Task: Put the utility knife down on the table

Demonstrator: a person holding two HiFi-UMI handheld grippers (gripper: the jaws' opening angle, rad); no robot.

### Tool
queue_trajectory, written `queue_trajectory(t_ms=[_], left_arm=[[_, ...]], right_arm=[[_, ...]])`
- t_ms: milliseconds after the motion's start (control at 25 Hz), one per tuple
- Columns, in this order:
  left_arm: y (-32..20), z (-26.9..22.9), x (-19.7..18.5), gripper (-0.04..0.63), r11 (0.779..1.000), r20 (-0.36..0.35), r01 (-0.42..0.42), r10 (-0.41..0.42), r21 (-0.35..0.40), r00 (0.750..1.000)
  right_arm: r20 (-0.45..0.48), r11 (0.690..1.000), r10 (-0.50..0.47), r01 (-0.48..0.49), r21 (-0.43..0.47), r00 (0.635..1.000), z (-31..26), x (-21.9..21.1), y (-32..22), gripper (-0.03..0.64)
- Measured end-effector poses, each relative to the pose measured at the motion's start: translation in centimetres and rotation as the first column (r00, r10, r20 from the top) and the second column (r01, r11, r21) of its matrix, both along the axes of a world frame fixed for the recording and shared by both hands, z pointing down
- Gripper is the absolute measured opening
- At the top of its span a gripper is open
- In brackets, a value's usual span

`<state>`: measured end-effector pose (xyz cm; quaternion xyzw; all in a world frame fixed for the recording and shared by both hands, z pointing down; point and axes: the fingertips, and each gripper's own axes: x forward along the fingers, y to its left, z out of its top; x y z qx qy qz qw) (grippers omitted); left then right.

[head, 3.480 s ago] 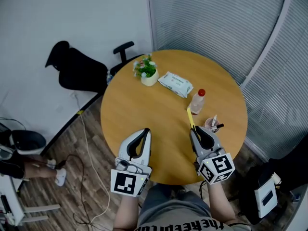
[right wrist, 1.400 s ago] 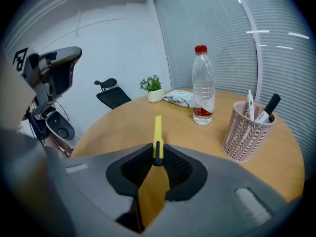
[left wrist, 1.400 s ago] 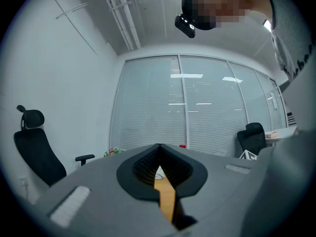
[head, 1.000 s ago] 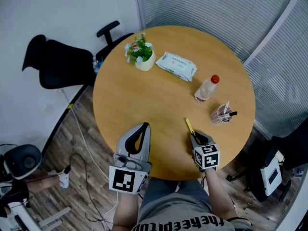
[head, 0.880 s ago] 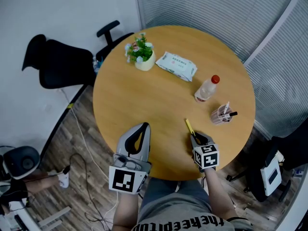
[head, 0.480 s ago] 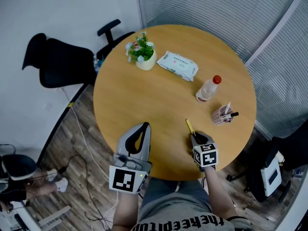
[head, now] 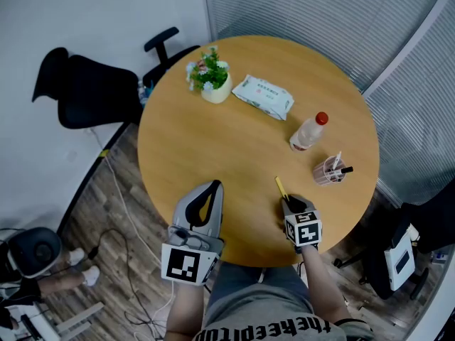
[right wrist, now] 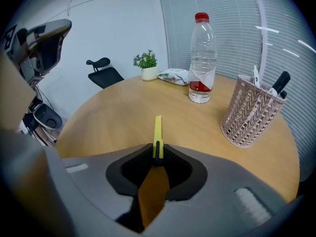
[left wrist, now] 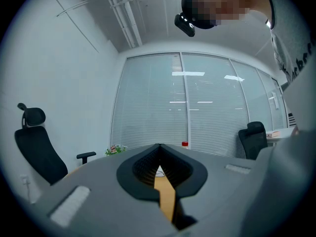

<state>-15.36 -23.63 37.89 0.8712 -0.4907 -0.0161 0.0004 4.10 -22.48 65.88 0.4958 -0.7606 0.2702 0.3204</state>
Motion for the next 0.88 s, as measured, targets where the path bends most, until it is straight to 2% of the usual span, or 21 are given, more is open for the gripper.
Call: queue_trajectory(t_ms=[480, 560, 680, 880], left_arm=[[-0.1, 0.2, 1.0, 0.014, 1.000, 0.023, -0.001, 0.001, -0.009, 1.000], [0.0, 0.1, 1.2, 0.014, 1.000, 0.024, -0.002, 0.003, -0.005, 1.000], [0.3, -0.2, 1.5, 0.014, 1.000, 0.022, -0.001, 0.001, 0.001, 1.000], [0.8, -0.5, 2.0, 0.014, 1.000, 0.014, 0.007, -0.007, 0.002, 1.000]], right_arm=[[0.056, 0.999, -0.016, 0.014, 0.041, 0.998, -1.2, -0.2, -0.3, 0.081], [0.076, 0.998, -0.019, 0.014, 0.063, 0.997, -2.0, -0.2, -0.2, 0.074], [0.101, 0.993, -0.022, 0.011, 0.115, 0.995, -3.8, 0.1, -0.1, 0.000], [0.157, 0.979, -0.050, 0.017, 0.205, 0.986, -7.3, 0.3, -0.1, 0.000]])
